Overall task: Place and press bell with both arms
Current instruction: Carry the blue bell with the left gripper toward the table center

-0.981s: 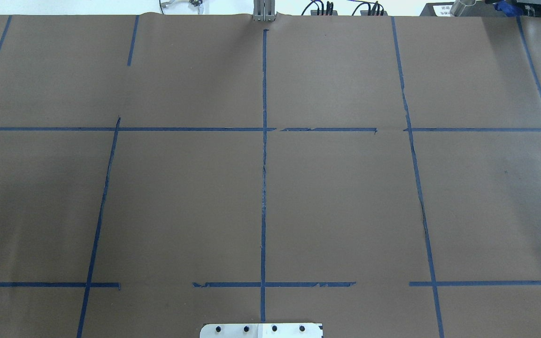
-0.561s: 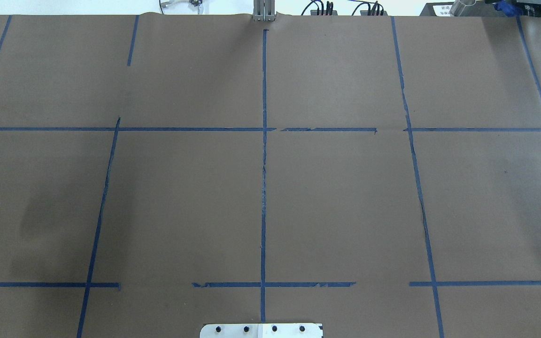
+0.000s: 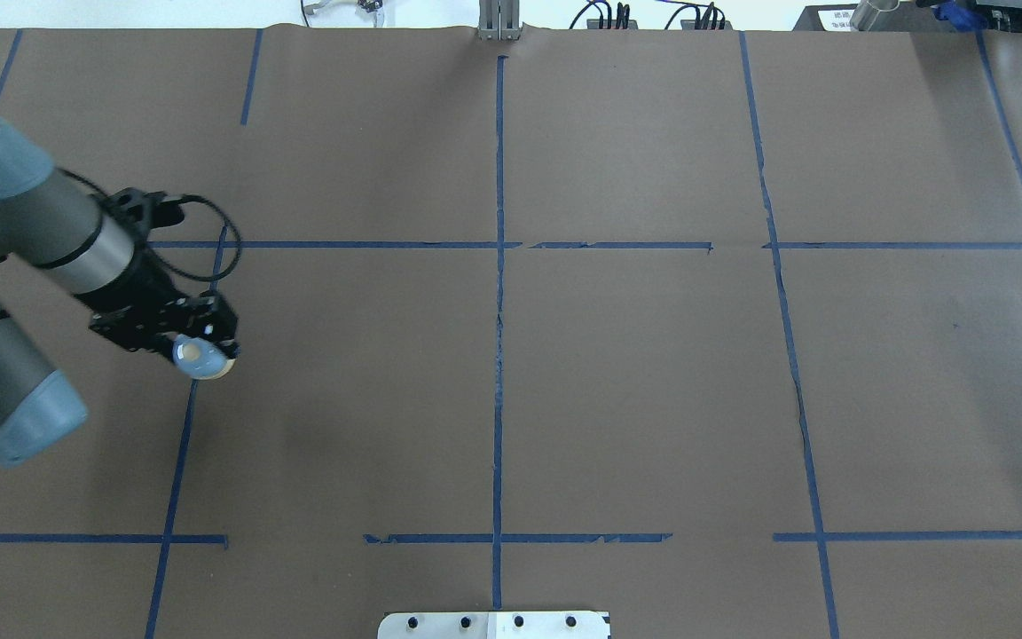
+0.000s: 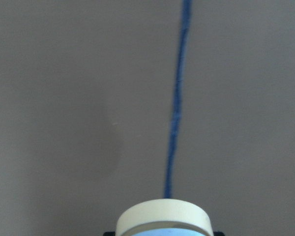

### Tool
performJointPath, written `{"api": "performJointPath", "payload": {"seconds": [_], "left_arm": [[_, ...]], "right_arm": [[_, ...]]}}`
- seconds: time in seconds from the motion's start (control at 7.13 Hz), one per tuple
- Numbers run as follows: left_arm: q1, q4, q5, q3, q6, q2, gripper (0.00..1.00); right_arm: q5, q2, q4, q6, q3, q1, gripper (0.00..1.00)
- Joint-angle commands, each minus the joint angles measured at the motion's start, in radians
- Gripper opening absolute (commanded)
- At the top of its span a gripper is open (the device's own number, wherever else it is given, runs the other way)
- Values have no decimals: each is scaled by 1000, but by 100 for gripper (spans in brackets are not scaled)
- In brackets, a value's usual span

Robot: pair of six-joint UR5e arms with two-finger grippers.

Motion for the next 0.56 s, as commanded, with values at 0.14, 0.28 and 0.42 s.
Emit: {"api": "performJointPath", "payload": {"seconds": [0.14,0.28,0.42], "left_arm": [[82,81,167,317,-280,-456,5],[106,73,253,450,-354,-577,5],[122,2,327,588,-399,-667,5]], "right_arm": [[0,0,-1,1,0,0,100],[0,0,-1,2,0,0,100],[0,0,-1,2,-3,0,100]]}}
